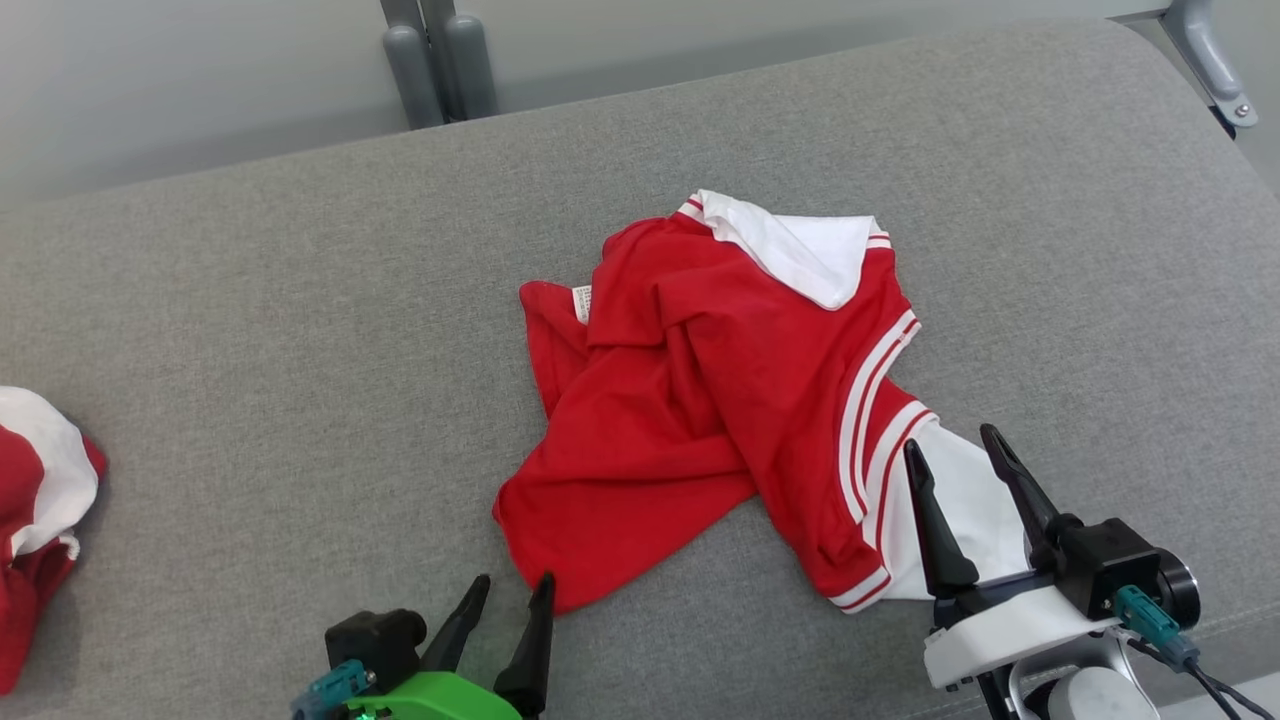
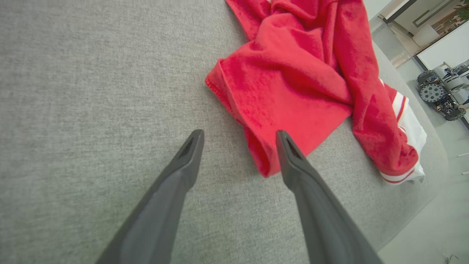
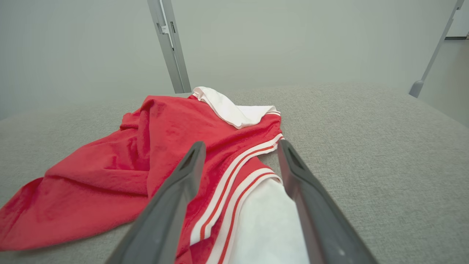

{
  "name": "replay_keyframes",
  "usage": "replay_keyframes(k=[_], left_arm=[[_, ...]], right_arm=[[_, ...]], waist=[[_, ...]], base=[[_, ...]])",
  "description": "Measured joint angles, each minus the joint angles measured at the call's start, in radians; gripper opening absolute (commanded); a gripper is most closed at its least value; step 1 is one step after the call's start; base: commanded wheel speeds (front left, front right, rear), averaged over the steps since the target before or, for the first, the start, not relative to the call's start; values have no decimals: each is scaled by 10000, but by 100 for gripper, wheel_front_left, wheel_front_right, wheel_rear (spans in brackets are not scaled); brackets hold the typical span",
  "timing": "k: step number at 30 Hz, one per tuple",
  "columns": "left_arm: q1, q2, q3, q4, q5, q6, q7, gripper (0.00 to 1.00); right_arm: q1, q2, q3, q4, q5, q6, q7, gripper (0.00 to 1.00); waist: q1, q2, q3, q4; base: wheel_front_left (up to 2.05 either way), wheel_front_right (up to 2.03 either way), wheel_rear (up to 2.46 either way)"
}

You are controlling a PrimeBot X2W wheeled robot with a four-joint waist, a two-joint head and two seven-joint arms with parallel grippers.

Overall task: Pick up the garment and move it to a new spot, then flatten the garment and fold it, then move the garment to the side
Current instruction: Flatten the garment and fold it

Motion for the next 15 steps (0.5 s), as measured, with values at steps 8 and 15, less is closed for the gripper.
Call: replay_keyframes(k=[8,15], left_arm=[[-429,-326,-151,594,-77,-449,84,95],[-603,-437,107,616,-324,-867,-27,0]], right_arm=[[5,-6,2,15,-8,0,0,100],[4,-6,-17,31,52,0,0,100]], waist=[[0,0,105,-240],[0,0,118,-341]], base=[[0,0,0],[0,0,0]])
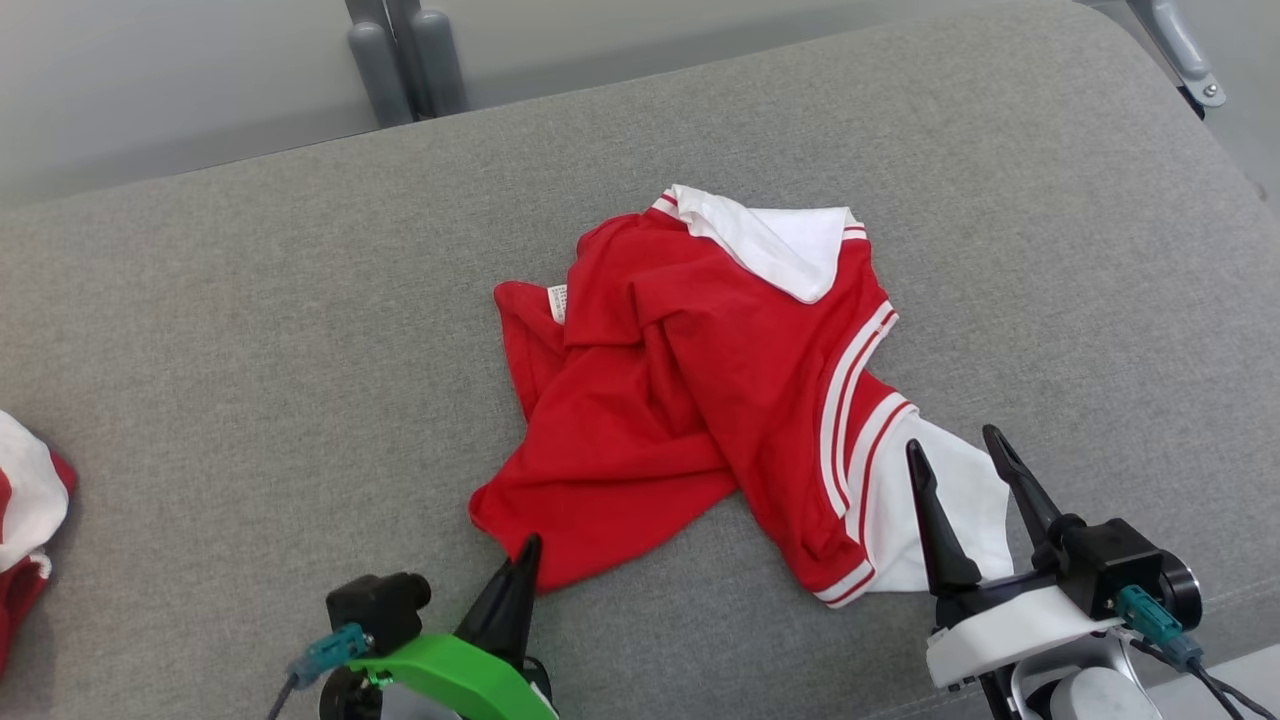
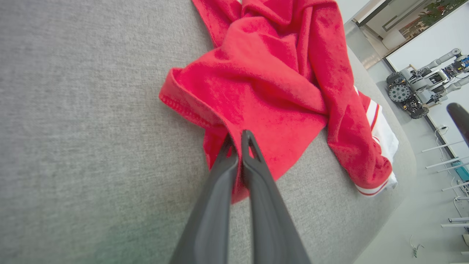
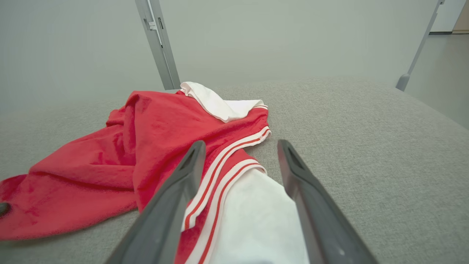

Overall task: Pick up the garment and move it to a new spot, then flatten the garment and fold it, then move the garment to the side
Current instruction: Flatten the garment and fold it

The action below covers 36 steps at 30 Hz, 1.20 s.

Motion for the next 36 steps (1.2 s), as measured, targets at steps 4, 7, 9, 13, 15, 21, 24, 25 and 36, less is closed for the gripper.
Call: replay_keyframes(k=[4,7,9,13,15,21,24,25,36], left_arm=[[-157,318,593,-1342,-276,-109,-86,0],[-169,817,1118,-2915,-407,-40,-109,0],[-83,1189,1446,-4119,-629,121,17,0],[356,1902,1751,-5772,-660,594,295,0],[530,2165,1789,-6587,-556,830,399,0],[859,2652,1486,-8351,-61,1197,732,0],[741,2681,1206,-9047,288,1212,1003,0],[538,2646,1095,-9193,341,1200,1131,0],[-2400,1710,1258,-7053,917,1870,2401,0]], right_arm=[[41,0,-134,-29,0,0,-2,100],[90,0,-194,-40,0,0,-2,100],[100,0,-211,-44,-2,0,0,100],[118,2,-205,-31,-2,0,0,100],[130,0,-211,-44,-2,0,0,100],[194,0,-221,-19,-13,0,0,100],[194,-2,-203,-10,-17,0,0,100],[191,0,-186,-17,-17,0,0,100],[-46,-2,293,128,238,0,0,100]], waist=[[0,0,-25,102],[0,0,-68,223],[0,0,-105,323],[0,0,-188,499],[0,0,-231,606],[0,0,-304,898],[0,0,-334,979],[0,0,-328,994],[0,0,-160,349]], base=[[0,0,0],[0,0,0],[0,0,0],[0,0,0],[0,0,0],[0,0,0],[0,0,0],[0,0,0],[0,0,0]])
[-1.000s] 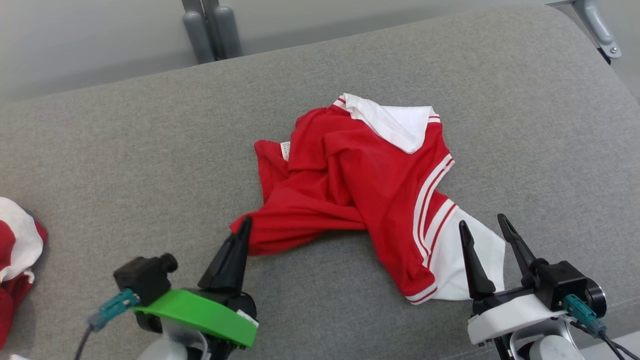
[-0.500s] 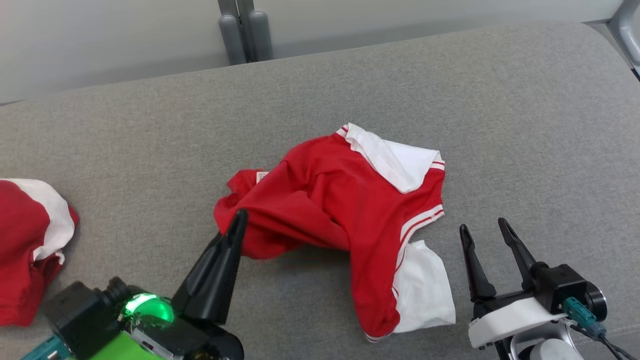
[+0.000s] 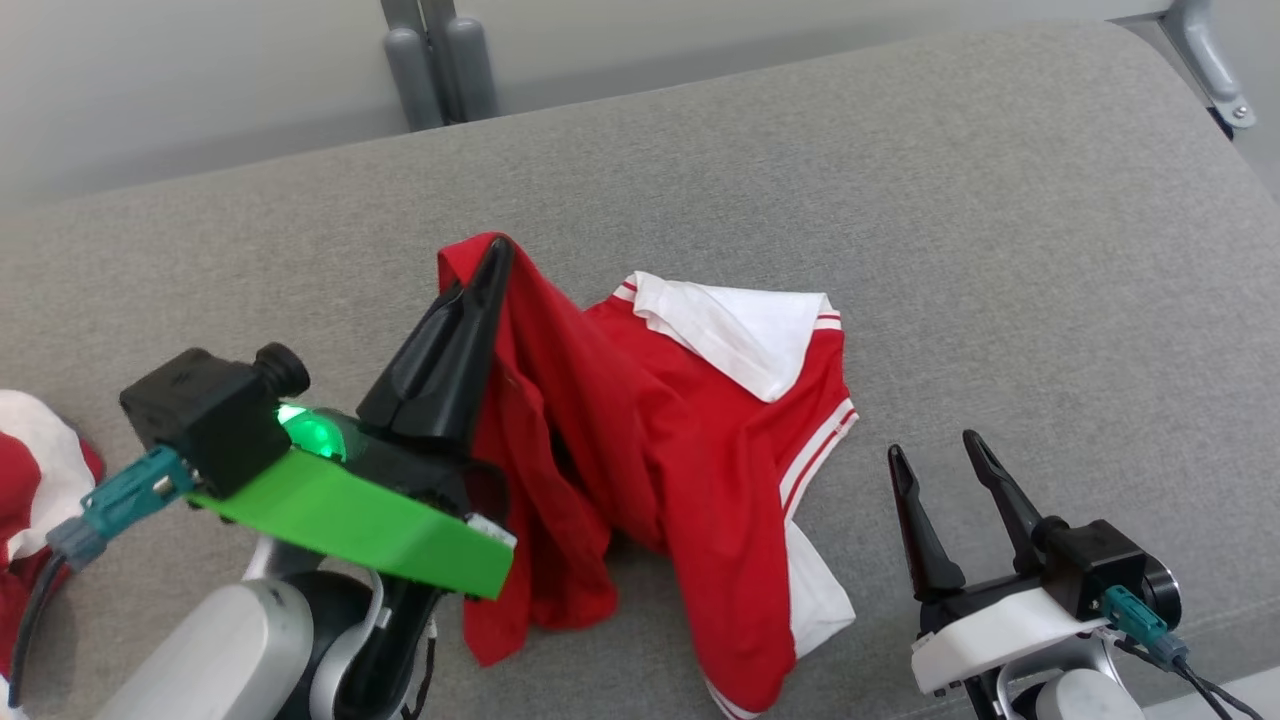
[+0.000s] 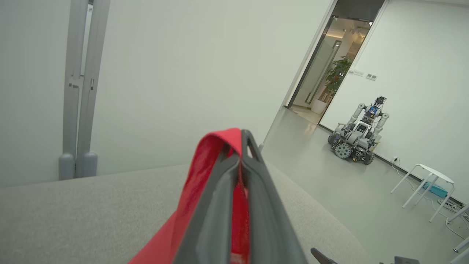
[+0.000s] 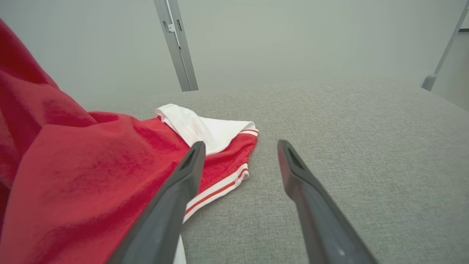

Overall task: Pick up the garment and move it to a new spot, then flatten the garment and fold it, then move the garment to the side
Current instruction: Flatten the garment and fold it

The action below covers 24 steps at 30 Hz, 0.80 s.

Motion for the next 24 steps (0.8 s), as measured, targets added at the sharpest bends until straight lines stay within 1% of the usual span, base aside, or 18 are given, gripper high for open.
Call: replay_keyframes(k=[4,6,9,11,12,13,15,16,20,24], left_arm=[[32,132,405,1662,-330,123,81,0],[315,399,727,2648,-554,173,6,0],[894,646,1210,3896,-828,184,-274,0],[1271,662,1501,4514,-1175,130,-558,0],[1471,663,1584,4771,-1277,13,-692,0],[1662,652,1641,4999,-1348,-98,-817,7],[1917,600,1745,5250,-1455,-234,-1041,73],[2011,554,1787,5331,-1549,-288,-1143,100],[2315,385,1925,5405,-1714,-412,-1536,100],[2767,332,1939,5079,-1722,-372,-1829,100]], right_arm=[[-3,-4,-17,33,130,0,0,100],[-1,-4,-59,33,159,0,0,100],[5,-4,-98,8,213,0,0,100],[6,-6,-138,-10,224,-2,0,100],[9,-6,-163,-15,224,0,0,100],[11,-2,-188,-21,226,0,0,100],[18,-4,-221,-19,221,0,0,100],[22,-6,-226,-15,211,0,0,100],[10,-2,-242,-23,115,0,0,100],[-4,0,-257,-23,15,0,0,100]], waist=[[0,1,122,-409],[0,0,212,-631],[0,0,348,-909],[0,0,450,-1039],[0,0,510,-1087],[0,0,570,-1120],[0,0,656,-1131],[0,0,680,-1100],[0,0,695,-873],[0,0,629,-620]], base=[[0,0,0],[0,0,0],[0,0,0],[0,0,0],[0,0,0],[0,0,0],[0,0,0],[0,0,0],[0,0,0],[0,0,0]])
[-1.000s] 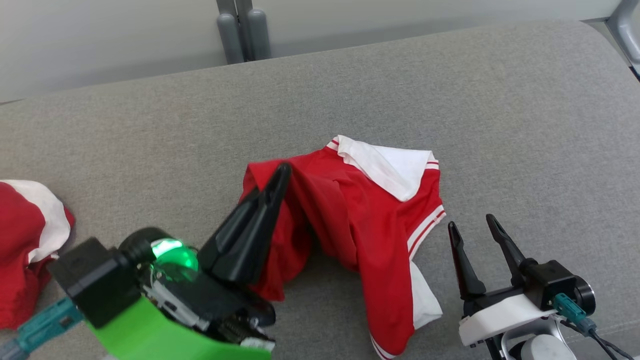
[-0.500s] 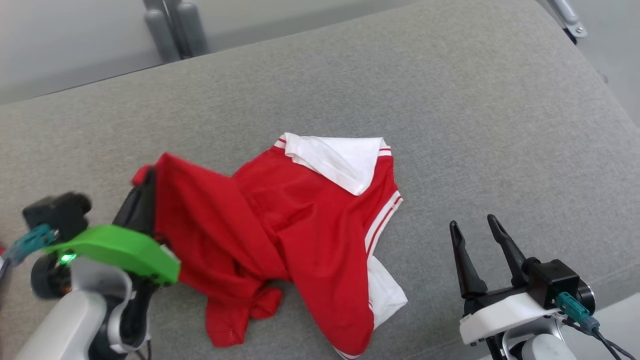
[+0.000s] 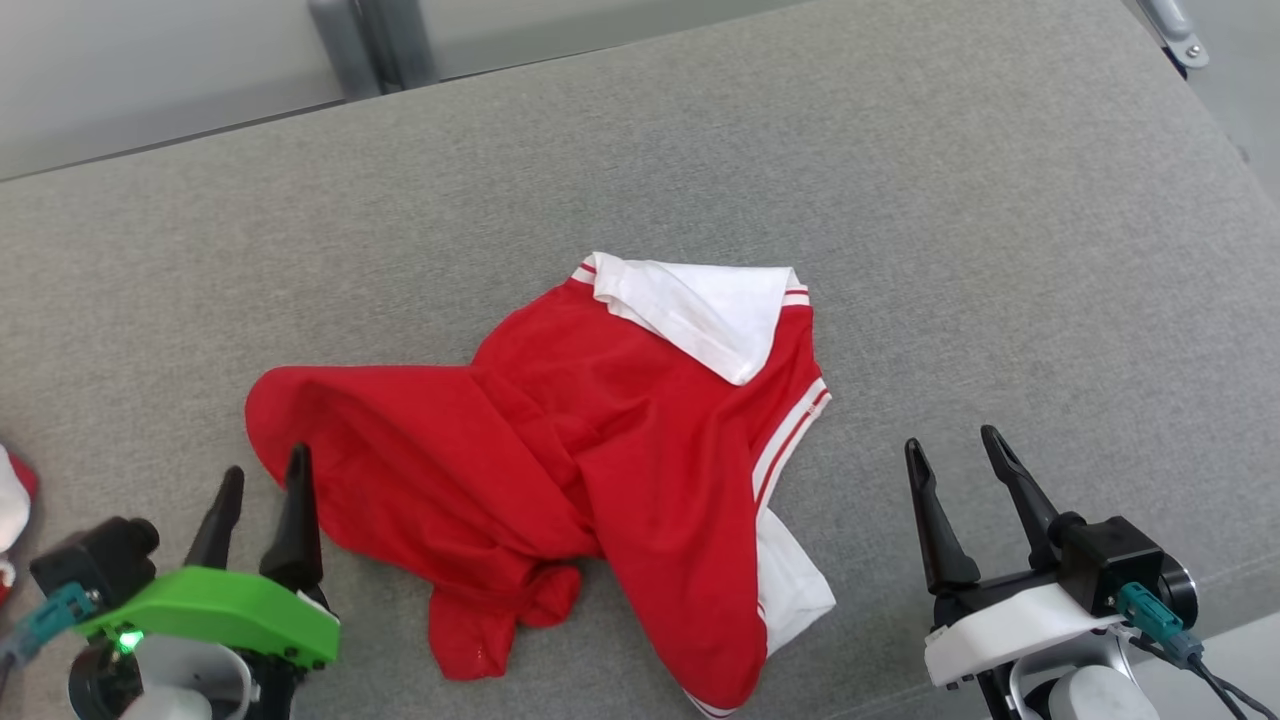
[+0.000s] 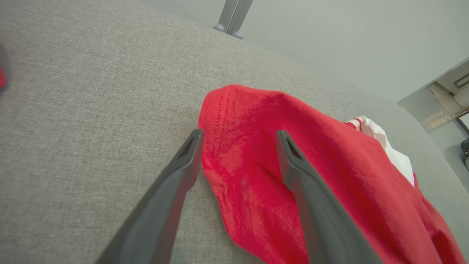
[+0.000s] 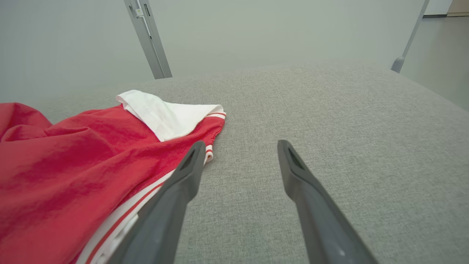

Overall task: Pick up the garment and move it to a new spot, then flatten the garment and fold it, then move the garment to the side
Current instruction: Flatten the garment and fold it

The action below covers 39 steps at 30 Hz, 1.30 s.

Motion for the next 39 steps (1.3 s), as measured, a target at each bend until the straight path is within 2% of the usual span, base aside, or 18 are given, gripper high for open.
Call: replay_keyframes(k=[7,10,17,20,21,23,24,26,27,28,29,39], left_arm=[[789,-128,-487,-1085,180,190,-77,100],[793,-410,-828,-1252,159,128,150,100],[37,-637,-813,431,127,107,313,100],[-340,-677,-729,1057,82,-102,326,100],[-445,-686,-698,1243,23,-157,337,81],[-562,-667,-604,1588,-38,-230,372,63],[-593,-660,-545,1739,-77,-284,368,50],[-652,-662,-487,1950,-150,-410,326,40],[-695,-663,-460,2031,-174,-474,322,27],[-713,-663,-443,2067,-211,-537,318,9],[-723,-663,-443,2080,-245,-646,330,0],[-804,-669,-397,1689,-608,-1246,420,0]], right_arm=[[35,-4,-19,4,-92,0,0,100],[38,2,65,35,-100,0,0,100],[-129,4,178,12,-169,0,0,100],[-151,0,151,10,-174,0,0,100],[-150,0,134,12,-173,0,0,100],[-150,0,119,8,-167,0,0,100],[-149,0,121,4,-150,0,0,100],[-146,-2,119,-6,-98,0,0,100],[-144,-2,115,-13,-86,0,0,100],[-142,0,113,-12,-82,0,0,100],[-141,0,105,-13,-73,0,0,100],[-158,0,146,27,0,0,0,100]], waist=[[0,0,-179,391],[0,0,-230,528],[0,0,-107,552],[0,0,-22,431],[0,0,11,382],[0,0,75,290],[0,0,111,239],[0,0,174,149],[0,0,213,111],[0,0,240,83],[0,0,270,55],[0,0,218,10]], base=[[0,0,0],[0,0,0],[0,0,0],[0,0,0],[0,0,0],[0,0,0],[0,0,0],[0,0,0],[0,0,0],[0,0,0],[0,0,0],[0,0,0]])
